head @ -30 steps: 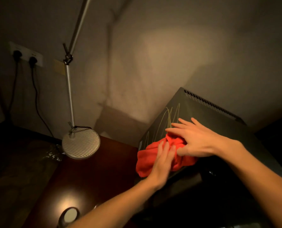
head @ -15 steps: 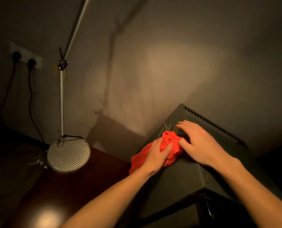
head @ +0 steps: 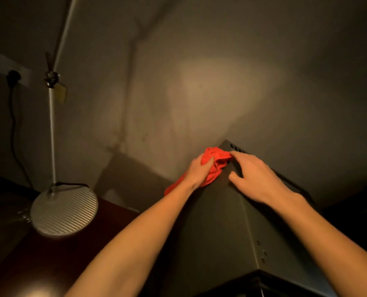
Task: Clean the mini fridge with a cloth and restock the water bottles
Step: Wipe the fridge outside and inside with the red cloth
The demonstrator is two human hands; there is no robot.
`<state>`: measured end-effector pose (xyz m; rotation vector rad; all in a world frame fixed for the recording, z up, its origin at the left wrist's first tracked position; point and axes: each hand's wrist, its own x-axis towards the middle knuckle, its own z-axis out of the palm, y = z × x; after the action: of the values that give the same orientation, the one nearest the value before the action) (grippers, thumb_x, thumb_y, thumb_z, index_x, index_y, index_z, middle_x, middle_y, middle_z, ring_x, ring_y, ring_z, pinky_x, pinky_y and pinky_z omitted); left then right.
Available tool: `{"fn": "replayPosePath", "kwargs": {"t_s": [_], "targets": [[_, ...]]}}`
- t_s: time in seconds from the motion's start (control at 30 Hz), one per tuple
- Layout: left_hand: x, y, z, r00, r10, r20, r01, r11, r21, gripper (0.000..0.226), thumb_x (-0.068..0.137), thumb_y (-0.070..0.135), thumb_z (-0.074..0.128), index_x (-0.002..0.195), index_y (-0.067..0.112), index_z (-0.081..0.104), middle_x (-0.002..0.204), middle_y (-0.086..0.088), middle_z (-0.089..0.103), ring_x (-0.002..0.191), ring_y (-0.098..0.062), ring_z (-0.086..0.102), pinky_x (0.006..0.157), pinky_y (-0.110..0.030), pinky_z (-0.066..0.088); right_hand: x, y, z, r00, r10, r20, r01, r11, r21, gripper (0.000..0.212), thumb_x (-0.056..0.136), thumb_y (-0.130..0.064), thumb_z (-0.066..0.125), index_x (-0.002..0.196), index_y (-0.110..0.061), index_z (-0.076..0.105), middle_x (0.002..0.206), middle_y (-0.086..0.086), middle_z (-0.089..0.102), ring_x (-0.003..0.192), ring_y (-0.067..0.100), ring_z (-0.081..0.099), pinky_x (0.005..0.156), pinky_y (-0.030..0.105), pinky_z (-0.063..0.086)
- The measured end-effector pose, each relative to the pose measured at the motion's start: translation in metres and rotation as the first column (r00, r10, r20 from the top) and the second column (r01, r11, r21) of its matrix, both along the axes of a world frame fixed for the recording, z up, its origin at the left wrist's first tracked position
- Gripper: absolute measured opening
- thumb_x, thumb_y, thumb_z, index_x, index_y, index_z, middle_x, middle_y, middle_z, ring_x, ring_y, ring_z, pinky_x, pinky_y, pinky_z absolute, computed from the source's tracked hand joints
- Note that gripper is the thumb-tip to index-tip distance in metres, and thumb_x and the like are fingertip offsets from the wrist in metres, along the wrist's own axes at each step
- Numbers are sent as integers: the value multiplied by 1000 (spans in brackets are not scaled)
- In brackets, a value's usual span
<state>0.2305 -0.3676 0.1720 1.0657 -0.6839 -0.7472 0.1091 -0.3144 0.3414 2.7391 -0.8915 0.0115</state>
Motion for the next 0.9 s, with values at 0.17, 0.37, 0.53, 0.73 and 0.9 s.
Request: {"fn": "replayPosePath", "kwargs": {"t_s": [0.17,0.37,0.53,0.73,0.9], "targets": [[-5,22,-33,995,-91,37,89,995,52,44,78,60,58,116,37,66,118,-1,70,105,-13,63,102,-43,48,-6,2,-4,995,-87,-50,88,996,18,57,88,-31,54,141,-15,45,144,6,48,133,23,43,108,32,34],[-35,118,-31,966,-132,220,132,991,15,60,70,50,55,120,18,62,108,17,63,101,7,59,95,-12,42,-5,4,-14,998,-62,-1,62,997,56,50,85,-27,62,133,-13,54,137,8,56,127,24,50,108,33,37],[-38,115,-15,951,-74,299,101,992,-76,66,72,50,58,126,13,60,124,-7,62,115,-16,58,102,-27,43,8,-3,-16,999,-45,16,45,998,34,47,85,-27,59,129,-10,57,134,10,58,125,25,52,106,32,36],[-12,67,6,986,-82,147,93,993,-69,40,79,44,50,110,23,63,100,3,66,77,11,56,76,-20,46,37,-9,-27,995,24,-92,-24,1000,-1,52,79,-44,38,119,-18,60,124,5,60,120,24,53,100,36,44],[6,32,-10,992,-103,73,104,995,-12,32,89,37,58,117,24,61,110,3,65,91,3,58,83,-14,46,50,-21,-33,959,34,-282,-64,993,-96,50,80,-45,40,118,-19,59,119,4,61,115,25,55,100,37,40]]}}
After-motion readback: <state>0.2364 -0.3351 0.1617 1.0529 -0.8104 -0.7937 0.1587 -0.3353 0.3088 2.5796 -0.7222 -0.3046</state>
